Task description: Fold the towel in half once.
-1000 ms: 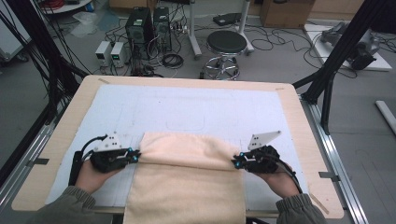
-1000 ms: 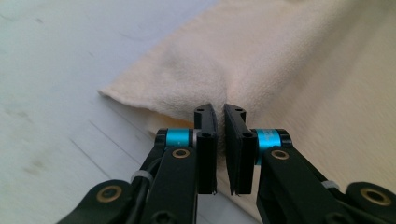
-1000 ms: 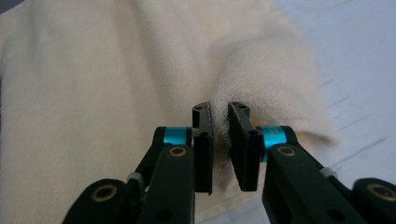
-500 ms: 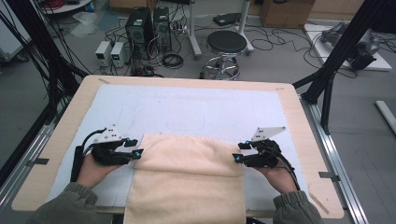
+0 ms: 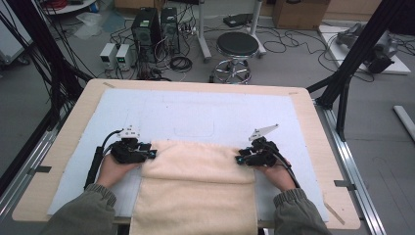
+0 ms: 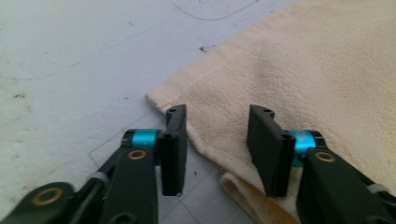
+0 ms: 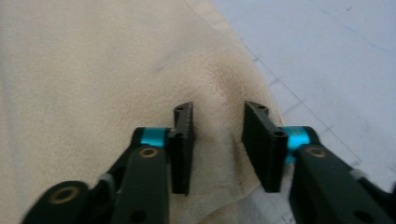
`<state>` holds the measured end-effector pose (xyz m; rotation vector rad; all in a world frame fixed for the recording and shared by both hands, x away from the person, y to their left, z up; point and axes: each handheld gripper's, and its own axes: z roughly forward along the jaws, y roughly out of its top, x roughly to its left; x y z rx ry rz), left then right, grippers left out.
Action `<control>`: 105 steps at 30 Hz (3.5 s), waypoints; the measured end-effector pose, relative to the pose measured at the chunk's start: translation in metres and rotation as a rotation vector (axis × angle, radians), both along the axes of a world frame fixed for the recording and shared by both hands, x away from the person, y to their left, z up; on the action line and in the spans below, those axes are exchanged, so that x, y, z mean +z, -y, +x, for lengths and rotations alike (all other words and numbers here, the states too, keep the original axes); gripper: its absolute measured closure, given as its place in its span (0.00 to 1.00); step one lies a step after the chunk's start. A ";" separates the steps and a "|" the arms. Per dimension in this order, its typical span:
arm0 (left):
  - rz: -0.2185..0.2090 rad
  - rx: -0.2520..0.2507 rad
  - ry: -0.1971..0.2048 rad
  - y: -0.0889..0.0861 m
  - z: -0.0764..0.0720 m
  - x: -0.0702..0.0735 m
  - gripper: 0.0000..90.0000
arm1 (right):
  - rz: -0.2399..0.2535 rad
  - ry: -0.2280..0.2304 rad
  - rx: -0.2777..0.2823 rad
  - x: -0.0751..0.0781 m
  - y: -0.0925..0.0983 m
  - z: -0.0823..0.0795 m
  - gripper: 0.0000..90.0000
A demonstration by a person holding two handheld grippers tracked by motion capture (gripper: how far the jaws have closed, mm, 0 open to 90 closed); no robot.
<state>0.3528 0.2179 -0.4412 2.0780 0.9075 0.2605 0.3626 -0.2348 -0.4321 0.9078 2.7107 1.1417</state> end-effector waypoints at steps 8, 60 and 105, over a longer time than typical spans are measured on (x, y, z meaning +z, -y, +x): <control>0.068 -0.015 0.035 0.005 -0.004 0.005 0.97 | 0.019 0.015 0.012 0.004 0.000 -0.001 0.92; 0.048 -0.053 0.123 -0.008 -0.041 0.021 0.59 | 0.014 0.128 0.007 0.017 0.014 -0.043 0.52; 0.133 0.217 0.208 0.013 0.094 0.112 0.76 | 0.039 0.167 -0.197 0.085 -0.005 0.102 0.72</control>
